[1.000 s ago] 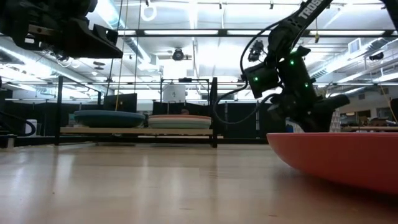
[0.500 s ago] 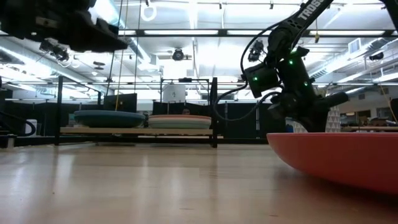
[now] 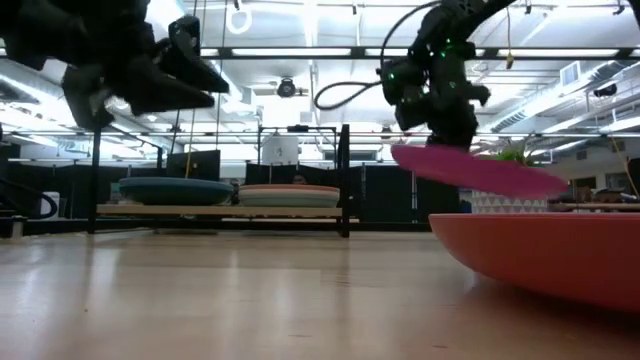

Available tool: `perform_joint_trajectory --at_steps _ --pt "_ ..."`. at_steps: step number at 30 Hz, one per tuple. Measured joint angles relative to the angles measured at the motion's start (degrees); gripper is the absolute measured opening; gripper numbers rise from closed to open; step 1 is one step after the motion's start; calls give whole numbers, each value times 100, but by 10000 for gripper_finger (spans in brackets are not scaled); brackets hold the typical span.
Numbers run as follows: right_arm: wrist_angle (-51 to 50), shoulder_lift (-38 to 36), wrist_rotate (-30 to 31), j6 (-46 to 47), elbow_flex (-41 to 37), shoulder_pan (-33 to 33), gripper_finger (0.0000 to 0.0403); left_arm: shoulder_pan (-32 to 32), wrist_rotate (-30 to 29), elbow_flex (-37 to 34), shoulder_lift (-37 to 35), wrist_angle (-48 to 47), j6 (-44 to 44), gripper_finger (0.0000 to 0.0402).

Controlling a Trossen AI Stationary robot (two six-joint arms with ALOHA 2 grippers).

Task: Place and stack plates onto a shelf
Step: Stack the pink plate on top of the light blue plate on the shelf

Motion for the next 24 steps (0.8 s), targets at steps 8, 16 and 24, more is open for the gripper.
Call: perform_joint_trajectory --at_steps 8,16,24 --pt "-362 -2 -971 525 343 43 18 -5 -297 0 1282 1750 2149 185" --pt "-302 -2 -1266 1252 345 330 18 -7 -295 281 2362 3182 3978 186" --pt "-268 -2 -1299 1641 345 559 18 42 -361 1262 3229 3148 4728 186"
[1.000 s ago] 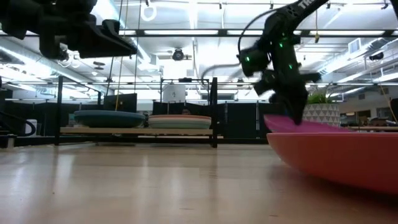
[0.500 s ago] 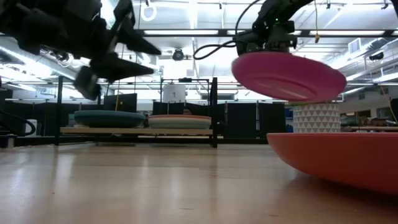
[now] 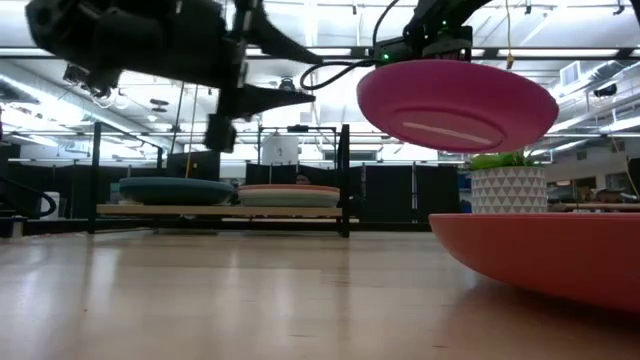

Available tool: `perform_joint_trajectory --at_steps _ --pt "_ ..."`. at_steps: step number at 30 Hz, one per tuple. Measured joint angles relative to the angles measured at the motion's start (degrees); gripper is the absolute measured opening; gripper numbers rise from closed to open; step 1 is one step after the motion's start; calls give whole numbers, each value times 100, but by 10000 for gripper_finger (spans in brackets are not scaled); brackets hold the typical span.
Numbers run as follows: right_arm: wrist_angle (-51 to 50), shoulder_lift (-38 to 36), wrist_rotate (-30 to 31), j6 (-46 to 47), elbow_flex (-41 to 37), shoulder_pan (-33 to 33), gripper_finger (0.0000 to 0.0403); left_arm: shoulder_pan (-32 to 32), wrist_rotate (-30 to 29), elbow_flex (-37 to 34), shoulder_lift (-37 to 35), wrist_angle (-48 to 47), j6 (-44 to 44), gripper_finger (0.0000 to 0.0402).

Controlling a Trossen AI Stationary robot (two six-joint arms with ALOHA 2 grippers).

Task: Place and stack plates onto a shelf
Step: Stack the pink plate on top of the light blue plate on the shelf

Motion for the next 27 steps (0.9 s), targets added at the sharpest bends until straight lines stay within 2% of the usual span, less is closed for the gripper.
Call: perform_joint_trajectory --at_steps 5,9,18,27 --pt "5 2 3 81 0 81 18 133 21 416 259 -236 126 186" --pt "12 2 6 95 0 79 18 251 222 681 328 -883 122 186" --pt "107 4 7 104 0 79 18 343 586 1088 654 -933 238 186" --pt "181 4 -3 98 0 81 18 416 584 1548 1207 -946 815 185"
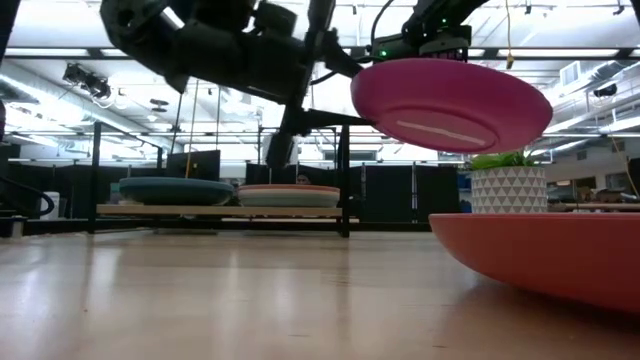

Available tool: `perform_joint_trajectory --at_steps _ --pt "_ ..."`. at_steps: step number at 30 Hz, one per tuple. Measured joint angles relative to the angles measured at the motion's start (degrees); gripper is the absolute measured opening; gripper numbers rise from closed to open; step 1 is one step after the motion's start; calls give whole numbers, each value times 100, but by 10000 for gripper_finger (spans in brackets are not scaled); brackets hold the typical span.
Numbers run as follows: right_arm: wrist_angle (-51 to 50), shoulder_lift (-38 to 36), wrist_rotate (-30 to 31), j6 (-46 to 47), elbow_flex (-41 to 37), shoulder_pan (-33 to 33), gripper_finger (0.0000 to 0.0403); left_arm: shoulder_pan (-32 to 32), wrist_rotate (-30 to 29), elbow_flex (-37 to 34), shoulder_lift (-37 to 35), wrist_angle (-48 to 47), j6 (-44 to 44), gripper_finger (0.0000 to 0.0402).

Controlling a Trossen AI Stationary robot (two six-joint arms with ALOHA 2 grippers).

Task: Place and stack plates onto a shelf
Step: Stack the pink plate on top of the light blue plate on the shelf

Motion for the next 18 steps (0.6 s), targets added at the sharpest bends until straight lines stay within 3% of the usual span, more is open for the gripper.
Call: perform_joint_trajectory --at_steps 13,18 --pt "34 0 2 -135 2 -2 20 0 -73 94 59 -355 -133 109" --pt "298 0 -32 -143 2 0 45 0 -99 90 59 -454 -195 99"
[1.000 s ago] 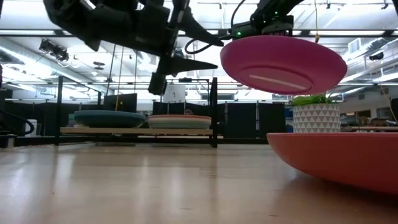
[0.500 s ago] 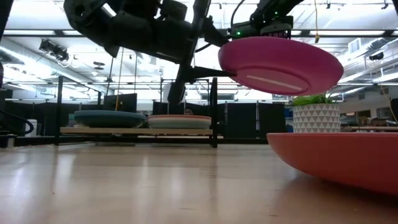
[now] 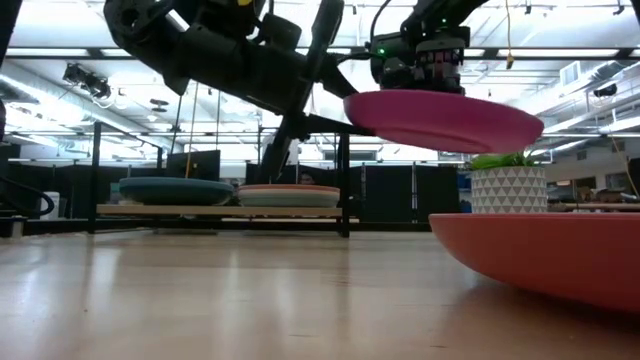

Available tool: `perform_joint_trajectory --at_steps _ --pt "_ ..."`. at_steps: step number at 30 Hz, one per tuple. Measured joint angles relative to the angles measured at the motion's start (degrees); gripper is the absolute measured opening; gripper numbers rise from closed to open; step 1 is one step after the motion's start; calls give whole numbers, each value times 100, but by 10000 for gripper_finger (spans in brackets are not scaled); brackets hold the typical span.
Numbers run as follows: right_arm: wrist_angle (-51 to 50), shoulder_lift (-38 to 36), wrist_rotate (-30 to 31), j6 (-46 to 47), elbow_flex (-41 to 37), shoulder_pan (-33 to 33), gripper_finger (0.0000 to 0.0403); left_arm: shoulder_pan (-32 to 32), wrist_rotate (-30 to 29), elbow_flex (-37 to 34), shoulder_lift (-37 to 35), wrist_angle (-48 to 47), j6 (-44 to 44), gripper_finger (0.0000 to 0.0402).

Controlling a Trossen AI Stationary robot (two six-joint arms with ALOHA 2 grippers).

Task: Place and stack plates onto a shelf
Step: Stack the pink plate on top of the light blue plate on the shelf

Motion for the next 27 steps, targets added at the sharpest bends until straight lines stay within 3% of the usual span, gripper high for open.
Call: perform_joint_trajectory --at_steps 12,23,27 --pt "-126 0 -13 -41 69 0 139 56 52 4 -3 49 -247 97" --pt "-640 0 -7 -71 841 -2 226 61 37 4 -11 35 -624 97" --pt "-1063 0 220 -70 1124 -2 247 15 -211 6 -11 37 -669 97"
